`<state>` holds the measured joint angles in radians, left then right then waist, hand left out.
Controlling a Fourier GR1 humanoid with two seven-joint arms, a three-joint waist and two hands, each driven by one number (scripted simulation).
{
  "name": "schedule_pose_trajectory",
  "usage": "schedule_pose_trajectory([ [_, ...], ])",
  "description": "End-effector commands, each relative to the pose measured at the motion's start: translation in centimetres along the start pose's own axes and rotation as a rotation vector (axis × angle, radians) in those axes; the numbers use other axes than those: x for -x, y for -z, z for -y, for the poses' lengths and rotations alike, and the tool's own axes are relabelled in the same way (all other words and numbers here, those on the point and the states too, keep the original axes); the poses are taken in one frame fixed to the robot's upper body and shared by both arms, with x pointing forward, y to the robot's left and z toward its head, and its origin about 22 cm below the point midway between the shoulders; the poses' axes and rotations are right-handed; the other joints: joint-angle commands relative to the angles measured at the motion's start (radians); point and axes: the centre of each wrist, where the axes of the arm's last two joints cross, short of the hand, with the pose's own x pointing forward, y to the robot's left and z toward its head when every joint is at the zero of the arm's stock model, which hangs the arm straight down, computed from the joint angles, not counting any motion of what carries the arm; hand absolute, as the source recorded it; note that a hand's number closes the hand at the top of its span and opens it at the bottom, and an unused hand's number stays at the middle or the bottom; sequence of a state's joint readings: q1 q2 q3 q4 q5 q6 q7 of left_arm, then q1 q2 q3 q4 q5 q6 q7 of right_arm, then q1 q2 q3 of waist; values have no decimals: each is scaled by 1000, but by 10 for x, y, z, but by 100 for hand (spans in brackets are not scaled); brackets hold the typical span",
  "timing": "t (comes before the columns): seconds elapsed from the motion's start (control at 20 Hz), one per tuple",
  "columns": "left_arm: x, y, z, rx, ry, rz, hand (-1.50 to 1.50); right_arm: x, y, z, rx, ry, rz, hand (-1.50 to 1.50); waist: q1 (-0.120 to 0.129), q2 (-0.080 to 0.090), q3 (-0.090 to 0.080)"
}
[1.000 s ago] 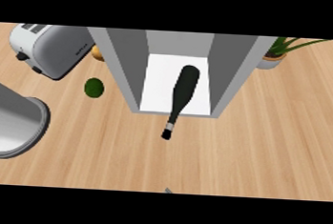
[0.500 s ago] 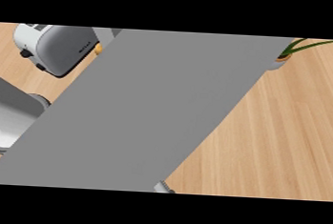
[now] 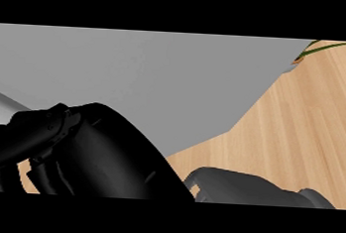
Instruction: Pick up the wine, place it into the cabinet and close the cabinet
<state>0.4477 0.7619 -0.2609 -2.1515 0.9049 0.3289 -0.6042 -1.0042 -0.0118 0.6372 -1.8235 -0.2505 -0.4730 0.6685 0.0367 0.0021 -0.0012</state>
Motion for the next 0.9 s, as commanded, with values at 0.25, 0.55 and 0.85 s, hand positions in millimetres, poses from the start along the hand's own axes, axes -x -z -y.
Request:
schedule_pose_trajectory([
  [0.25,7,8,-15,-12,19,23,-150,-3,68,37,125,-191,33,150,-17,1,0],
  [0.55,-1,9,-3,-22,20,9,-150,17,86,79,164,-165,-4,150,-21,0,1],
  [0.85,-13,25,-3,9,28,24,-150,47,105,105,188,-168,-33,150,-12,5,1],
])
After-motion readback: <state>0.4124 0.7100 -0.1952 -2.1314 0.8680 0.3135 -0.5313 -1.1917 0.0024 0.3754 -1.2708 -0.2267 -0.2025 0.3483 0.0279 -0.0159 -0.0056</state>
